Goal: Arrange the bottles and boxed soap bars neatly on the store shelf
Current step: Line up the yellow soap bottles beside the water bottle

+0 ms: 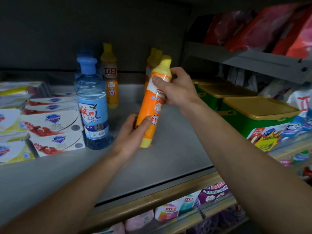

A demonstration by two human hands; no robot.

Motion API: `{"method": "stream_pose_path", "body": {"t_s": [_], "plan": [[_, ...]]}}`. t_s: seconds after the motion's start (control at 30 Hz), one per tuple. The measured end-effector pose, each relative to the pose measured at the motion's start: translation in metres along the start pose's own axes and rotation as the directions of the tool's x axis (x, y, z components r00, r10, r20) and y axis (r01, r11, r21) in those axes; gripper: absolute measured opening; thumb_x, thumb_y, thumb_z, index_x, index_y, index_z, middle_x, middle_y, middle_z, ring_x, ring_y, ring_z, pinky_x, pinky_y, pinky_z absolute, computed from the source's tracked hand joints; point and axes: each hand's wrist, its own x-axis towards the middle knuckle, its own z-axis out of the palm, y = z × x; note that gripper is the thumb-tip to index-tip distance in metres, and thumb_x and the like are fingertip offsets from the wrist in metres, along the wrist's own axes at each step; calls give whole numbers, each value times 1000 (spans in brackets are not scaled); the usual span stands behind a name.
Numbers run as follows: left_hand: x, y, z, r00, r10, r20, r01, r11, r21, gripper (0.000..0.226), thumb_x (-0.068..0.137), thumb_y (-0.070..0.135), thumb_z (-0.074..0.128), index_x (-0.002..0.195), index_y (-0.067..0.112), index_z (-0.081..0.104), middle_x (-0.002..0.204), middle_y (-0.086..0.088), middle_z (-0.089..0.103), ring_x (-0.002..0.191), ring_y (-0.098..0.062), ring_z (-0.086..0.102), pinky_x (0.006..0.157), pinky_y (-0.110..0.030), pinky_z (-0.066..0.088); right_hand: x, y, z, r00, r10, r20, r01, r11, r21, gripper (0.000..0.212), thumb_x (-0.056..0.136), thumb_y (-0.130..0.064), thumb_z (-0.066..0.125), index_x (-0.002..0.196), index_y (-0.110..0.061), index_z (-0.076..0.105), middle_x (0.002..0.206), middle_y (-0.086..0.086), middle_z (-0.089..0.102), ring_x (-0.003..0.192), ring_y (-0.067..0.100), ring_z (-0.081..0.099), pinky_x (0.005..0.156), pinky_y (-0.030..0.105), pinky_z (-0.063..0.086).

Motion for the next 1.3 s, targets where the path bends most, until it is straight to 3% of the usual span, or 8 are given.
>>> {"method": "stream_pose_path", "body": {"t_s": [0.2,0.5,0.6,0.7,0.8,0.9,1.17,1.3], "plan": [[-1,10,-9,922,-270,277,356,874,-331,62,71,59,56,113,14,62,92,-12,69,65,-25,67,51,-32,52,0,2,3,968,150,201,-181,972,148,45,93,-37,65,133,-32,46,115,1,65,92,23,72,70,41,62],[-6,19,-9,787,-255,561,517,770,-375,69,79,53,49,124,0,51,91,-16,66,62,-27,67,46,-32,56,-5,20,-2,910,365,198,-387,918,85,36,93,-40,63,122,-24,49,94,5,68,59,16,73,49,29,56],[-7,14,-7,828,-259,498,451,834,-317,65,77,49,54,122,1,53,94,-19,69,68,-32,69,55,-38,59,-8,18,-1,919,341,197,-361,930,74,40,88,-48,67,117,-27,51,100,4,70,74,19,74,57,32,60],[-5,1,-3,924,-167,345,224,966,-132,59,77,39,58,129,11,52,107,-9,71,91,-26,70,78,-44,59,-13,12,0,967,220,129,-227,973,35,42,83,-44,74,112,-29,48,100,-2,69,78,14,72,61,32,61],[-1,-5,-4,944,20,331,-64,990,123,37,85,35,56,120,26,54,115,6,67,104,-8,66,92,-29,53,-22,7,-3,997,25,72,-26,1000,12,56,82,-32,75,127,-27,42,102,-6,66,86,11,70,75,36,61],[4,-7,-6,938,130,321,-221,938,267,33,91,26,60,122,30,51,112,14,65,98,8,63,82,-10,49,-33,6,-10,986,-154,65,158,986,-54,63,83,-30,76,130,-35,35,103,-16,62,90,5,66,76,25,58],[8,-9,-11,942,205,267,-313,822,475,29,89,7,66,117,14,63,111,-5,70,95,-3,65,90,-11,47,-38,25,-22,957,-291,1,287,944,-165,76,83,-29,77,143,-28,32,106,-19,62,94,-1,65,75,12,53],[14,-10,-18,951,175,256,-310,555,772,46,90,32,64,133,21,56,130,0,63,118,-16,59,105,-26,42,-31,33,-26,969,-245,17,245,962,-121,80,87,-29,73,149,-30,23,112,-20,58,97,-4,62,71,8,51]]}}
